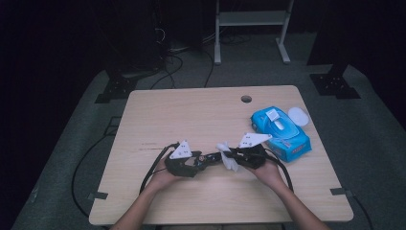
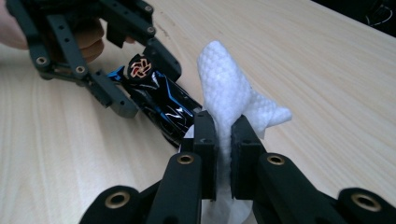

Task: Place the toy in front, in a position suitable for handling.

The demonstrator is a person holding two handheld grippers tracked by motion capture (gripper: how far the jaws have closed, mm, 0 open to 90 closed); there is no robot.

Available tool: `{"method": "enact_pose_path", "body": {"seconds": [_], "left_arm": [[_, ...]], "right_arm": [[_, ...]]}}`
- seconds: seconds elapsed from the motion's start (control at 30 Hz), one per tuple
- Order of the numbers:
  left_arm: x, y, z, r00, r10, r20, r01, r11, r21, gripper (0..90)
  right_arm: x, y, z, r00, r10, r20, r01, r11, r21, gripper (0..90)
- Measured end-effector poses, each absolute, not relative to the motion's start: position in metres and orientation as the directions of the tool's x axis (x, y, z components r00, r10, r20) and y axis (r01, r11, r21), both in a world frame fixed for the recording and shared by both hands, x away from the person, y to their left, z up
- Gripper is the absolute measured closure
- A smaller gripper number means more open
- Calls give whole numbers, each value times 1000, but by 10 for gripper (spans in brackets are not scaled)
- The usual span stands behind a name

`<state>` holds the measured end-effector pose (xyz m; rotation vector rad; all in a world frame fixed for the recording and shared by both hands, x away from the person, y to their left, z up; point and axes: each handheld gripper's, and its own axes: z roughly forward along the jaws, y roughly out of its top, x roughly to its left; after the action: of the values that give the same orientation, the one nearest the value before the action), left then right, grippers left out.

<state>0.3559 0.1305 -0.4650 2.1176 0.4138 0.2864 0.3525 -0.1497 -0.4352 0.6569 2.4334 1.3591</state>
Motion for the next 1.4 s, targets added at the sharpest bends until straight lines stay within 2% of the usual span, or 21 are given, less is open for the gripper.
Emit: {"method": "enact_pose_path", "body": {"seconds": [0.27,0.53,0.73,0.83,1.03,1.17,1.4], "left_arm": [[350,129,-466,927,367,74,142,-527,838,376],[342,128,-466,930,336,153,69,-566,822,347],[340,128,-468,928,332,169,66,-594,802,312],[342,127,-467,928,340,154,81,-587,806,300],[348,128,-465,921,373,112,120,-545,830,188],[359,129,-472,911,410,48,201,-542,816,116],[361,125,-477,927,375,25,201,-550,811,140]], "right_arm": [[343,-154,-438,-864,503,-2,264,459,848,829],[334,-156,-443,-867,498,22,285,460,841,828],[330,-153,-452,-876,482,26,300,501,812,828],[333,-151,-448,-873,485,55,309,460,832,828],[347,-143,-446,-862,503,61,319,444,838,828],[353,-142,-457,-855,513,81,346,446,825,824],[359,-141,-461,-861,507,50,328,477,816,824]]}}
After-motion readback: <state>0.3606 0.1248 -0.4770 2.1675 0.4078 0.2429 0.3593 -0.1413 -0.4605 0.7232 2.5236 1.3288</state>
